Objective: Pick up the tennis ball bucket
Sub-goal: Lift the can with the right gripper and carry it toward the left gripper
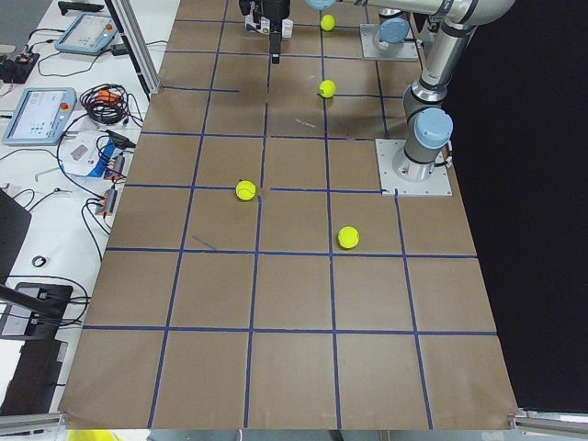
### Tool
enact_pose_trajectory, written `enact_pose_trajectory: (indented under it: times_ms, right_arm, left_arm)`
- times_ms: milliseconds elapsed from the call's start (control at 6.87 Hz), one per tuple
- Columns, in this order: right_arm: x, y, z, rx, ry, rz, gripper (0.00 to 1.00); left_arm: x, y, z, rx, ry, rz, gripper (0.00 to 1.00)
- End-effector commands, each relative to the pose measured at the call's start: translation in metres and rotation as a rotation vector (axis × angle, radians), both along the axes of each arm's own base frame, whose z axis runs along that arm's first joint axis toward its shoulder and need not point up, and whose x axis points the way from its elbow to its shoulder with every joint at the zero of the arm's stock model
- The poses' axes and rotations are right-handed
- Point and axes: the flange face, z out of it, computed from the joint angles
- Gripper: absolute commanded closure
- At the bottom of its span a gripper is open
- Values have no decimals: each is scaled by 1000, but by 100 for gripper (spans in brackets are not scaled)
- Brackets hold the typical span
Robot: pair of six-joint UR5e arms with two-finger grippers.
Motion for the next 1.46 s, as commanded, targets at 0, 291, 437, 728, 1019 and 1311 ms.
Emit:
enact_pose_trajectory:
  times_ms: [0,291,437,728,1019,1311]
  right_arm:
    - [106,-17,51,-108,24,287,23]
    - [213,-20,108,-231,68,693,22]
    - [238,-26,111,-239,88,843,21]
    - [299,-36,91,-291,94,1036,21]
    - [325,-49,65,-284,115,1180,27]
    - [342,-52,39,-307,114,1294,28]
  left_arm:
    - [1,-1,0,-4,0,2,0]
    - [0,-1,1,-6,2,0,0]
    - [1,-2,0,-4,2,3,0]
    - [1,-2,0,-4,2,2,0]
    - [1,-2,0,-4,2,2,0]
    - [1,-2,0,-4,2,2,0]
